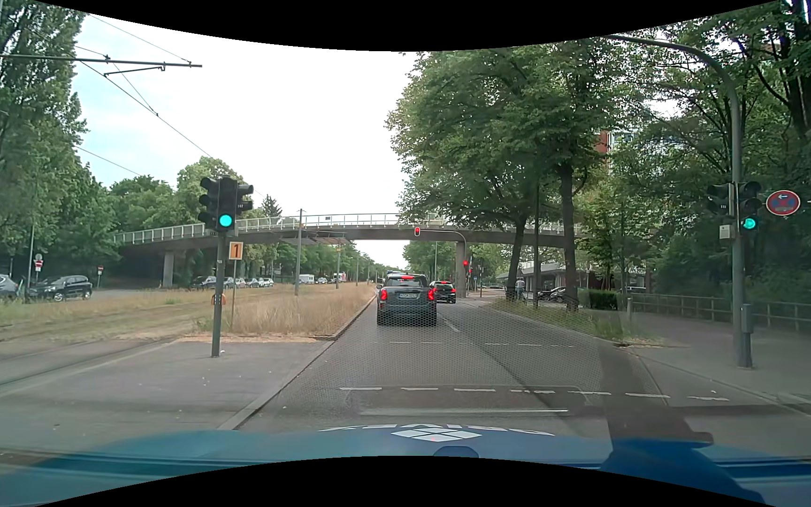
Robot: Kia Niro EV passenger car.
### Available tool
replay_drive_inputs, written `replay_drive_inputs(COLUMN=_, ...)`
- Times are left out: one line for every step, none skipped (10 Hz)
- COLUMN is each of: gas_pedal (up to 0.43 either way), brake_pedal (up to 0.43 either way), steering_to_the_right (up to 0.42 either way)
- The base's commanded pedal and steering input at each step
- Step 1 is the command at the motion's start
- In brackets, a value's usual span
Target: Follow the waypoints while adhering to traffic rules and regulations
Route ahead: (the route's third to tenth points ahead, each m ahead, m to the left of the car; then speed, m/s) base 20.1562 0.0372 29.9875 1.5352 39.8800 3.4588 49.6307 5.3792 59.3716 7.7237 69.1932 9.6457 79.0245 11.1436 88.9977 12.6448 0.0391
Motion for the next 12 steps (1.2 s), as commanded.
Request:
replay_drive_inputs(gas_pedal=0.0, brake_pedal=0.213, steering_to_the_right=-0.009)
replay_drive_inputs(gas_pedal=0.0, brake_pedal=0.213, steering_to_the_right=-0.009)
replay_drive_inputs(gas_pedal=0.0, brake_pedal=0.213, steering_to_the_right=-0.009)
replay_drive_inputs(gas_pedal=0.0, brake_pedal=0.213, steering_to_the_right=-0.009)
replay_drive_inputs(gas_pedal=0.0, brake_pedal=0.213, steering_to_the_right=-0.009)
replay_drive_inputs(gas_pedal=0.0, brake_pedal=0.213, steering_to_the_right=-0.009)
replay_drive_inputs(gas_pedal=0.0, brake_pedal=0.213, steering_to_the_right=-0.009)
replay_drive_inputs(gas_pedal=0.0, brake_pedal=0.213, steering_to_the_right=-0.009)
replay_drive_inputs(gas_pedal=0.0, brake_pedal=0.22, steering_to_the_right=-0.009)
replay_drive_inputs(gas_pedal=0.0, brake_pedal=0.22, steering_to_the_right=-0.009)
replay_drive_inputs(gas_pedal=0.0, brake_pedal=0.213, steering_to_the_right=-0.01)
replay_drive_inputs(gas_pedal=0.0, brake_pedal=0.213, steering_to_the_right=-0.009)
